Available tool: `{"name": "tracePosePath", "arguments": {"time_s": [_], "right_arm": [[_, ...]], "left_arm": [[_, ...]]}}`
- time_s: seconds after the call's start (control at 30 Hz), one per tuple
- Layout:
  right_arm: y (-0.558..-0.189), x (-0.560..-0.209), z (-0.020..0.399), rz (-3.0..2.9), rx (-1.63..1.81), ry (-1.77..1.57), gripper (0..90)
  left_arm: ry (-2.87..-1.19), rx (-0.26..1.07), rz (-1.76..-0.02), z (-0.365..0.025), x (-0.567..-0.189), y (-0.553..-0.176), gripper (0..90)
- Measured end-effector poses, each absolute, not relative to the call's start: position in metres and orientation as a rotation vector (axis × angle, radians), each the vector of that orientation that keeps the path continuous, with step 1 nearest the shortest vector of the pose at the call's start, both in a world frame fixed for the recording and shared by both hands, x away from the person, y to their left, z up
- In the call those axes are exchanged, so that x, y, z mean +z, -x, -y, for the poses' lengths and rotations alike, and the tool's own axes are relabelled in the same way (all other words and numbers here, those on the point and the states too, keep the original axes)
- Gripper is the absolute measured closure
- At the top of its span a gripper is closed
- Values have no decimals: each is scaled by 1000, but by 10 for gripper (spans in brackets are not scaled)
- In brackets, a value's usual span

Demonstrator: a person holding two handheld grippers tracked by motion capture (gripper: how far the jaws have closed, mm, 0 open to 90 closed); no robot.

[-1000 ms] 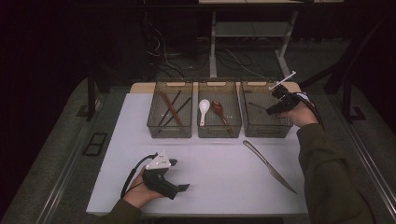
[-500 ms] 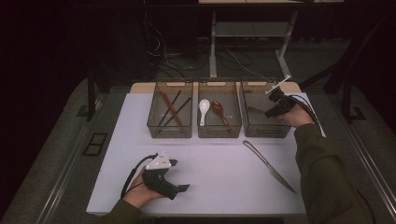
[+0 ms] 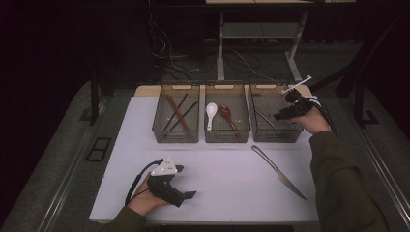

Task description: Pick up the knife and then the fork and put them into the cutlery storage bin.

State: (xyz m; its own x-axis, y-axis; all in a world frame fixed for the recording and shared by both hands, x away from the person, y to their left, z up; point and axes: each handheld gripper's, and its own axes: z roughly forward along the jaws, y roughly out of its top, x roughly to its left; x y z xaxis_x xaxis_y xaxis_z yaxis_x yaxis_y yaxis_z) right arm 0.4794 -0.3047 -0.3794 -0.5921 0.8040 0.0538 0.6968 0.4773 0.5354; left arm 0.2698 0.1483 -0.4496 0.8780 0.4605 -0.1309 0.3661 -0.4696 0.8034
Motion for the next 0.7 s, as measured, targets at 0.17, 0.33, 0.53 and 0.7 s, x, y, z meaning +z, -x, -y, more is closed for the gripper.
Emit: {"name": "tracePosePath", "arguments": {"time_s": [0.17,0.33,0.53,0.7], "right_arm": [[-465,-369,311,-2489,867,-1321,498],[-444,-360,313,-2463,928,-1306,486],[-416,-352,315,-2432,1027,-1297,445],[-394,-352,309,-2462,1054,-1263,408]], "left_arm": [[-2109,128,-598,-148,-450,-270,0],[-2110,129,-598,-148,-449,-270,0],[-2110,128,-596,-148,-449,-270,0],[-2109,131,-597,-149,-449,-269,0]]}}
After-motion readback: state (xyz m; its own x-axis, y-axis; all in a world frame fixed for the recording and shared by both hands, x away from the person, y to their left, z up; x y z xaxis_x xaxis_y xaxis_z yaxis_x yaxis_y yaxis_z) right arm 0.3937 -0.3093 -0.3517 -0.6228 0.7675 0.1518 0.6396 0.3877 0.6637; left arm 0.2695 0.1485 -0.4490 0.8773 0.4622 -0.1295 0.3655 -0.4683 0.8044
